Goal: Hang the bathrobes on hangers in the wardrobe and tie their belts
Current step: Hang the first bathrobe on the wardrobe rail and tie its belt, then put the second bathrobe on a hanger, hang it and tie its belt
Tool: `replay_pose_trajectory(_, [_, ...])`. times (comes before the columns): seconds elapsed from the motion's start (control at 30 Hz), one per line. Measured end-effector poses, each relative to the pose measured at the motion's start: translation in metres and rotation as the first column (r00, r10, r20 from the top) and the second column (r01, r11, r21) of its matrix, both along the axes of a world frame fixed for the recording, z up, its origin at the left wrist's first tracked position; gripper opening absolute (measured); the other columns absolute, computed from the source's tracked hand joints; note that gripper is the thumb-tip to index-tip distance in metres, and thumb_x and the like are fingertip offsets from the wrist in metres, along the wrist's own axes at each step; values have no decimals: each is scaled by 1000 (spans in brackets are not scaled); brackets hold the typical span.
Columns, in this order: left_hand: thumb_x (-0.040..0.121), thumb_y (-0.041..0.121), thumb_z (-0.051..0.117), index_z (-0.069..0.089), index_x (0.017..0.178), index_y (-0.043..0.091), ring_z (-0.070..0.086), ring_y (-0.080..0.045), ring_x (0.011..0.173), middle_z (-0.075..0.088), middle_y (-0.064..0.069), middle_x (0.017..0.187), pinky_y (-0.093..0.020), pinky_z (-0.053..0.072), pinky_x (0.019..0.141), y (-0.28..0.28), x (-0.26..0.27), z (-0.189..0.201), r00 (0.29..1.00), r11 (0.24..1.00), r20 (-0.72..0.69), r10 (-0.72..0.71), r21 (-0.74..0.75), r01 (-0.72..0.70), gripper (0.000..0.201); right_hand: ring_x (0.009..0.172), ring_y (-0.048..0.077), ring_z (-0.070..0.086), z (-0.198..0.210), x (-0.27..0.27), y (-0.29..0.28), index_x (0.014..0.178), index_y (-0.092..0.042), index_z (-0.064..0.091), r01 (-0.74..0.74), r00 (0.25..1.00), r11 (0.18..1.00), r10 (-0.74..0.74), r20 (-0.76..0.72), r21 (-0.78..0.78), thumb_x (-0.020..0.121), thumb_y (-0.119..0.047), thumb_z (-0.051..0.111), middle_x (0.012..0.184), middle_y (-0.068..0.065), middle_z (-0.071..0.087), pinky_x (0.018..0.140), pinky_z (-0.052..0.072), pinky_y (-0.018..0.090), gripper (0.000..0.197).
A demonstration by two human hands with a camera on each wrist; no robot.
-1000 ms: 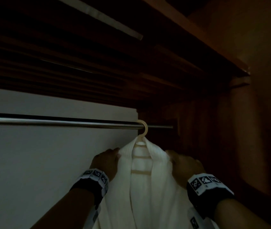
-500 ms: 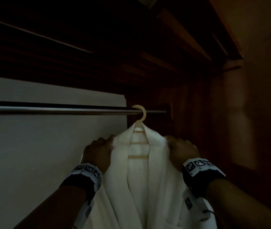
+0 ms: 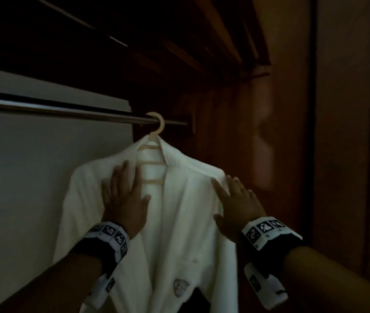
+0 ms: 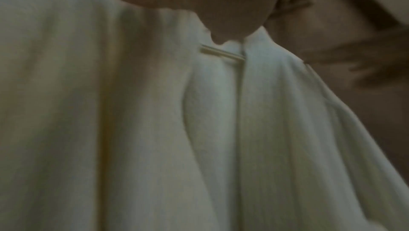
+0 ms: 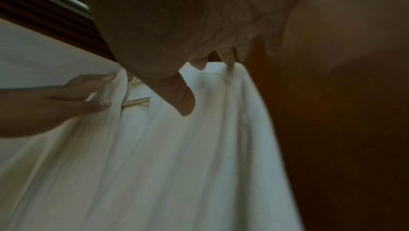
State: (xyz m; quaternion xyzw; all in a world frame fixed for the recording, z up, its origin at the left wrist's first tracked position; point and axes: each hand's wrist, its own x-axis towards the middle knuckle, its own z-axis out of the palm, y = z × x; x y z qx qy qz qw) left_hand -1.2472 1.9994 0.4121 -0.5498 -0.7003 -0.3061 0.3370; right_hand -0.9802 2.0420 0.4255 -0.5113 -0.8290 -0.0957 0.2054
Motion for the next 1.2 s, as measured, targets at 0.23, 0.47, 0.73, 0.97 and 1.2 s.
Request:
replay_pose_trajectory(0.23, [86,36,50,41,139,25,30,-27,133,35,-5,145,-53,14,114,-19,246,3,815,827,-144,-562,-51,561,55,108,22,60,-9,239,-115,127,-35,53,337,923,908,-371,-105,-247,91,-47,49,125,-3,60,84,51,35,38])
replay_pose_trajectory(0.47, [83,42,38,68,96,23,54,-21,99,59,2,107,-34,42,90,-142,607,-36,36,21,47,-998,-285,958,37,103,25,62,-69,544,-412,100,-24,64,797,507,512,-855,-106,-320,87,-42,44,106,-1,64,86,51,36,30])
replay_pose_trajectory(0.73, [87,19,65,67,90,31,58,-6,91,57,13,103,-29,47,81,-518,952,-128,-597,-659,289,-748,-431,617,13,100,22,63,-149,680,-938,100,-29,68,838,-400,-293,-904,-152,-461,88,-39,53,109,-2,68,80,49,28,22])
replay_pose_trajectory(0.97, [86,26,67,59,86,40,59,-11,92,58,7,103,-30,46,86,-854,1076,-183,-835,-816,388,-389,-566,117,16,102,22,64,-190,600,-1209,106,-27,69,541,-822,-689,-554,-131,-482,90,-38,54,112,1,69,83,51,28,24])
replay_pose_trajectory(1.2, [94,41,50,60,100,36,58,-6,91,51,11,107,-28,47,82,-1089,1093,-223,-885,-683,440,-149,-693,-229,13,91,19,65,-223,548,-1333,96,-33,68,274,-960,-792,-255,-112,-545,86,-41,54,102,-4,69,81,54,32,20])
